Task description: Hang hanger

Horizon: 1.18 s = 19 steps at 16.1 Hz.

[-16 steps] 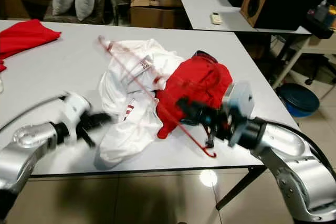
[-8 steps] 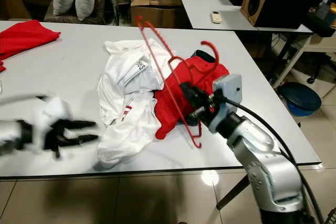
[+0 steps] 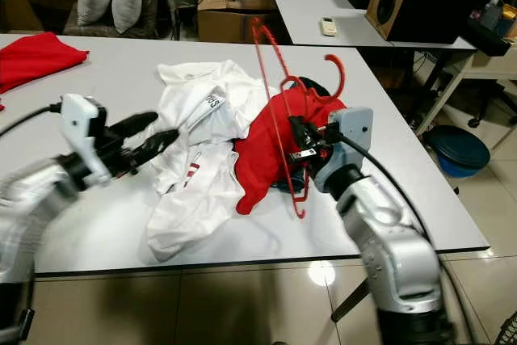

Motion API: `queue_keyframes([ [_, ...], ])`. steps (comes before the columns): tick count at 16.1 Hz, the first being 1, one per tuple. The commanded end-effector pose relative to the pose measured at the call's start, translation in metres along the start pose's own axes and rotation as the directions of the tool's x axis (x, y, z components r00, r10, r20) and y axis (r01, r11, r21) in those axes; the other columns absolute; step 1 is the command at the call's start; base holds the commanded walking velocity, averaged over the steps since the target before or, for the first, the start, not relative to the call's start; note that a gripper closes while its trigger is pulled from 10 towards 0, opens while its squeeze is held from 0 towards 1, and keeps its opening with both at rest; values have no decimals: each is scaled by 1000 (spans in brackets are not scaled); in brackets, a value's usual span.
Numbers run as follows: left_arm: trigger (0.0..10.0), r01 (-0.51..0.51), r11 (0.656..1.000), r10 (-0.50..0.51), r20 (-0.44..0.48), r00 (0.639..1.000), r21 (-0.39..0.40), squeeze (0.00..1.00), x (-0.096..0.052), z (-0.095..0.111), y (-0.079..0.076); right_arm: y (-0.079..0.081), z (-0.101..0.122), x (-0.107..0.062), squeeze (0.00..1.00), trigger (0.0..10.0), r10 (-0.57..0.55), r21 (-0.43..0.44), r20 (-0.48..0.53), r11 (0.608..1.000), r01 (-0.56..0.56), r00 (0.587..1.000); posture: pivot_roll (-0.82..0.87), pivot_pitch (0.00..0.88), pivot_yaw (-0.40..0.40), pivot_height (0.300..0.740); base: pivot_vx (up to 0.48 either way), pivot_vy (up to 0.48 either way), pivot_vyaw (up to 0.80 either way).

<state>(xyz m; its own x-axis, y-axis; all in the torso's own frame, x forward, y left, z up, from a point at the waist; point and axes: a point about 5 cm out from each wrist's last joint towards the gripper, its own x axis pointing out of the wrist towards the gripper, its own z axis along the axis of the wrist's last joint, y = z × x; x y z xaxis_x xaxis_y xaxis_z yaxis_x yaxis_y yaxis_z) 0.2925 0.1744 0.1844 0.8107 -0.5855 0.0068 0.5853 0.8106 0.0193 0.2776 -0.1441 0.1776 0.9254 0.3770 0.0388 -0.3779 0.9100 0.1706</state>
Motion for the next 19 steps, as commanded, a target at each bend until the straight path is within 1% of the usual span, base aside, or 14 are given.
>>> queue_keyframes([
  [1, 10000, -100, 995, 99, 14, 995, 15, 0, 5, -7, 2, 0, 2, -1, 0, 10000, -49, -12, 34, 999, 49, 998, -148, 0, -39, 740, 0, 0, 0],
  [2, 10000, -208, 978, 208, 17, 978, -2, 0, 7, -14, 7, 2, 2, 0, 0, 10000, -49, -25, 52, 998, 51, 997, -152, 0, -36, 740, 0, 0, 0],
  [3, 10000, -244, 970, 244, 17, 970, -7, 0, 7, -17, 8, 3, 2, 0, 0, 10000, -49, -33, 56, 998, 51, 997, -154, 0, -35, 740, 0, 0, 0],
  [4, 10000, -307, 952, 307, -8, 952, -21, 0, 8, -22, 9, 5, 2, 1, 0, 10000, -47, -37, 54, 998, 49, 997, -157, 0, -32, 740, 0, 262, 0],
  [5, 10000, -350, 937, 349, -43, 936, -11, 0, 9, -27, 10, 4, 1, 2, 0, 10000, -56, -43, 40, 997, 58, 998, -149, 0, -26, 740, 0, 431, 0],
  [6, 10000, -358, 934, 358, -53, 932, 2, 0, 11, -29, 9, 3, 0, 2, 0, 10000, -66, -47, 33, 997, 67, 997, -143, 0, -31, 740, 0, 431, 0],
  [8, 10000, -344, 938, 345, -48, 937, 37, 0, 11, -29, 6, 1, -4, 3, 0, 10000, -96, -50, 18, 994, 97, 995, -138, 0, -41, 740, 0, 446, 0],
  [9, 10000, -373, 928, 374, -45, 927, 23, 0, 10, -30, 6, 3, -6, 6, 0, 10000, -108, -39, 19, 993, 109, 994, -142, 0, -42, 740, 0, 458, 0],
  [11, 10000, -380, 925, 380, -44, 924, 20, 0, 14, -29, 5, 6, -4, 9, 0, 10000, -92, -42, 42, 995, 93, 995, -144, 0, -34, 740, 0, 458, 0],
  [12, 10000, -366, 930, 367, -42, 929, 26, 0, 18, -27, 2, 6, -2, 10, 0, 10000, -85, -51, 55, 995, 87, 995, -135, 0, -29, 740, 0, 461, 0],
  [14, 10000, -336, 941, 337, -33, 941, 34, 0, 19, -25, -1, 5, -2, 11, 0, 10000, -89, -69, 67, 993, 93, 994, -132, 0, -33, 740, 0, 459, 0],
  [17, 10000, -335, 941, 337, -44, 941, 41, 0, 19, -27, 2, 10, -3, 13, 0, 10000, -72, -76, 72, 994, 78, 995, -140, 0, -32, 740, 0, 451, 0],
  [18, 10000, -304, 952, 305, -39, 952, 22, 0, 27, -23, -2, 13, -1, 16, 0, 10000, -49, -87, 75, 995, 55, 996, -140, 0, -23, 740, 0, 428, 0],
  [19, 10000, -291, 957, 291, -40, 956, 17, 0, 29, -22, -4, 13, -1, 16, 0, 10000, -44, -91, 77, 995, 50, 996, -139, 0, -23, 740, 0, 428, 0],
])
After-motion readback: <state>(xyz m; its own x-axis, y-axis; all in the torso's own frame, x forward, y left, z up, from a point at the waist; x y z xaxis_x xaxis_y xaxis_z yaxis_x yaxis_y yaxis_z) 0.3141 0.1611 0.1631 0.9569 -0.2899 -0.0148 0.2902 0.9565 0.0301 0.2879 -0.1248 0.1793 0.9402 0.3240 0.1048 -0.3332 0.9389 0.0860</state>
